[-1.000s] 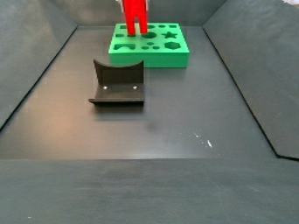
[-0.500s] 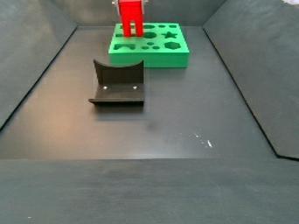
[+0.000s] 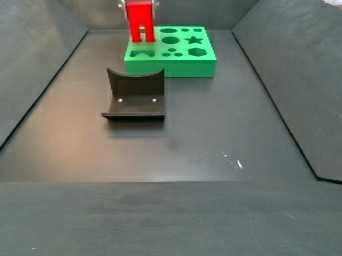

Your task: Insert the double-square object.

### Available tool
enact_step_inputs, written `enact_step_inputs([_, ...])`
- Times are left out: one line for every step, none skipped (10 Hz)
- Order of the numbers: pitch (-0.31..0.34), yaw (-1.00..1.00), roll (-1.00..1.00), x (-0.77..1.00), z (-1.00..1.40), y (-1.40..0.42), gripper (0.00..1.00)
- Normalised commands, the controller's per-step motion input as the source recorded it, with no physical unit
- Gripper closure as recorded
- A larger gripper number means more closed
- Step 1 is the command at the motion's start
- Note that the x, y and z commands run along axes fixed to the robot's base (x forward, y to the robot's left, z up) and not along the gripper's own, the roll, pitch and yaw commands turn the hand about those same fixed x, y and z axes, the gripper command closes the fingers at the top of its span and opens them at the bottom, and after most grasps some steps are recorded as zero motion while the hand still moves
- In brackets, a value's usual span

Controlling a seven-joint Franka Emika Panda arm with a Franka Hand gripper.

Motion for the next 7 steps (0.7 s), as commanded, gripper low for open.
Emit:
enact_step_inputs([-0.034,0.00,0.01,0.00,-0.22,0.00,1.00])
enact_step_inputs([-0.054,0.00,0.01,0.00,-0.25,0.00,1.00])
enact_step_inputs([-0.054,-0.11,0.07,0.00,-0.27,0.01,1.00])
enact_step_inputs([-0.040,-0.19,0.10,0.00,-0.27,0.06,1.00])
enact_step_inputs([-0.036,-0.17,0.10,0.00,-0.28,0.08,1.00])
enact_step_inputs([-0.044,-0.13,0.12,0.00,-0.32,0.11,1.00])
enact_step_inputs([-0.036,-0.13,0.11,0.00,-0.30,0.13,1.00])
